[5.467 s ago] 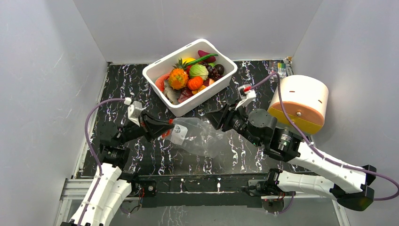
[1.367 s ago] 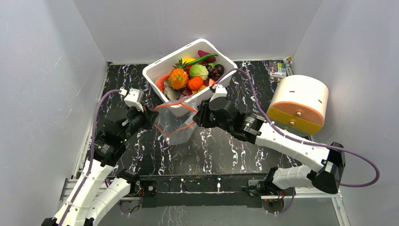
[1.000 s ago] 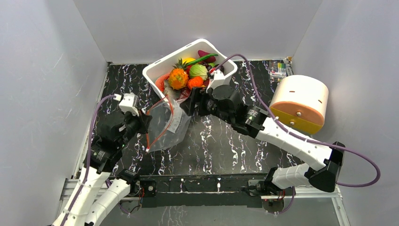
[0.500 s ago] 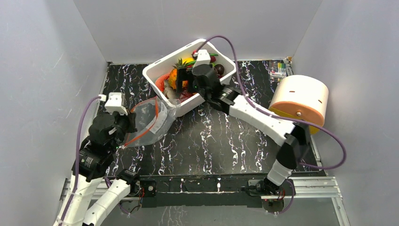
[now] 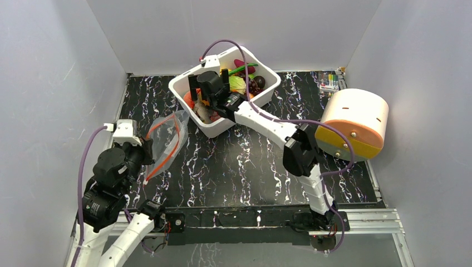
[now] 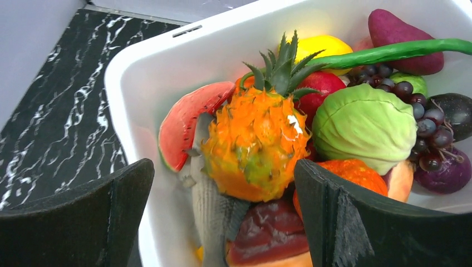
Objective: Place the food in the zip-top bag and seal the zipper
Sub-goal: Pick up the fake fruit from the bin.
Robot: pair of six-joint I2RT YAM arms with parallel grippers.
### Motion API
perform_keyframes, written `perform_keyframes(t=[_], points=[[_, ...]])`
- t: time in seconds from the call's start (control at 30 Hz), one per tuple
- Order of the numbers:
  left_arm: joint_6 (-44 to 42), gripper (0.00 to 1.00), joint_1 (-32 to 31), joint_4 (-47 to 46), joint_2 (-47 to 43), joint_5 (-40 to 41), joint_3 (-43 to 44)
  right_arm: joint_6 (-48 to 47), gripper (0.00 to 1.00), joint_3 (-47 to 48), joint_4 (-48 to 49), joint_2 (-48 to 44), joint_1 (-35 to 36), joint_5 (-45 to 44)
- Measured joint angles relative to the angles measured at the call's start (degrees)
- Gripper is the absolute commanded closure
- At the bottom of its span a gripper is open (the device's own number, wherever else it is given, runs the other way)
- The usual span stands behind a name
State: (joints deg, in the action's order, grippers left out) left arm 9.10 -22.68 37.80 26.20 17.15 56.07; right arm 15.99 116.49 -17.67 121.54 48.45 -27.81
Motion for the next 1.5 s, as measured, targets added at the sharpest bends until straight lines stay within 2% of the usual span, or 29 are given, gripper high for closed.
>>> perform_keyframes(t=[0.13, 0.53, 0.6, 0.77, 0.93, 1.33, 1.5], points=[[0.3, 1.00, 0.0, -0.4, -1.9, -0.8, -1.2, -1.2, 0.02, 4.2, 0.4, 5.4, -0.1, -3.2], [3.5, 1.00, 0.0, -1.5, -1.9, -1.6, -4.9, -2.6, 0.04, 6.9, 2.1, 13.5, -0.2, -9.6], [3.9, 1.00, 0.0, -1.8, -1.9, -2.1, -5.5, -3.0, 0.09, 7.3, 2.7, 14.3, -0.3, -10.5], [5.1, 1.00, 0.0, -2.2, -2.0, -5.0, -7.1, -3.7, 0.33, 7.4, 3.8, 14.8, -0.6, -11.1], [6.8, 1.00, 0.0, -3.1, -1.9, -8.7, -7.5, -4.1, 0.47, 5.4, 6.3, 14.4, -0.6, -11.4], [11.1, 1.00, 0.0, -6.6, -1.7, -15.3, -10.3, -4.2, 0.66, -2.5, 8.5, 7.8, -0.9, -7.3], [12.3, 1.00, 0.0, -8.7, -0.3, -16.5, -11.7, -4.2, 0.69, -7.8, 8.4, 1.4, -0.9, -5.6]])
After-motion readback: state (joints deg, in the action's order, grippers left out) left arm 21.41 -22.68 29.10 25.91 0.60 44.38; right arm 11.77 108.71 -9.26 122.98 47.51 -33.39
